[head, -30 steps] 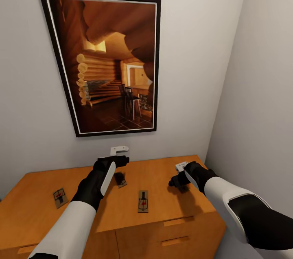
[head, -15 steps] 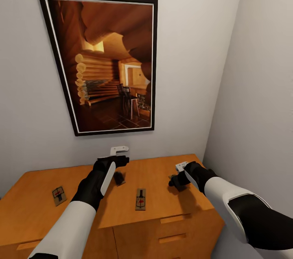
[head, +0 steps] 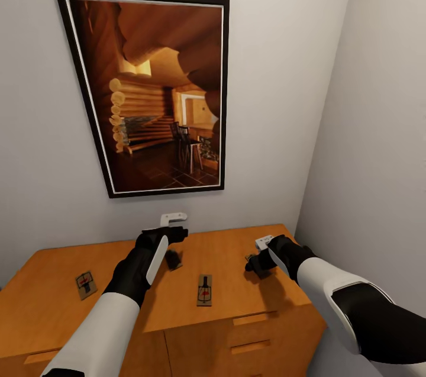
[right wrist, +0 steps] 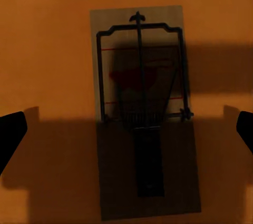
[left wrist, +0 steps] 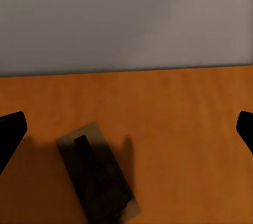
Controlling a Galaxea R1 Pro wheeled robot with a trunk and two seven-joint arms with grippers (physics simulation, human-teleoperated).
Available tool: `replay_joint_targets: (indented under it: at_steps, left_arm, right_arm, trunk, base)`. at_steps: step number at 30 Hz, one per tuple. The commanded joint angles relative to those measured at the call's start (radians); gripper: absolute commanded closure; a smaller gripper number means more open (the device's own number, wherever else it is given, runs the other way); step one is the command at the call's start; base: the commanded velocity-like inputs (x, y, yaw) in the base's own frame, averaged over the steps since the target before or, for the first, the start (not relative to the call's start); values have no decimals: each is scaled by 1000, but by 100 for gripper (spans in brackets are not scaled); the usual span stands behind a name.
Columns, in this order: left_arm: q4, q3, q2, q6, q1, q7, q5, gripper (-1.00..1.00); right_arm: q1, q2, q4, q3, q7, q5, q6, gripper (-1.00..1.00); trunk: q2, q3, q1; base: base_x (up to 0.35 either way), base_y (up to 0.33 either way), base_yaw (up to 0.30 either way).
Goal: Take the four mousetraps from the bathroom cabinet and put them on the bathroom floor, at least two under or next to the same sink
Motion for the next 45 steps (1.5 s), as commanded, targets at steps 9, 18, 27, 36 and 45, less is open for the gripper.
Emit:
replay_joint_targets:
  at_steps: [9,18,27,36,45]
  left_arm:
    - [-1,-2,0,4,-1,7,10,-100]
    - [-1,-2,0,4,-1,6,11,-100]
    - [-1,-2,0,4,-1,6,11,-100]
    - [-1,-2,0,4,-1,6,11,-100]
    - [-1,-2,0,4,-1,6,11,-100]
  right_arm:
    - [-1,-2,-2,3,6,8,4,-100]
    - [-1,-2,-2,3,6,8,4,-100]
    - [-1,-2,-2,3,7,7,4,-100]
    - [-1,-3,-2,3,6,7,4,-100]
    - [-1,-3,-2,3,6,7,4,-100]
  trunk:
    - [-2,-2,0]
    - [-2,-2,0]
    - [-2,-2,0]
    - [-16,-8,8]
    - [-44,-21,23]
  base:
    - [0,0,0]
    - [0,0,0]
    - [0,0,0]
    - [0,0,0]
    - [0,0,0]
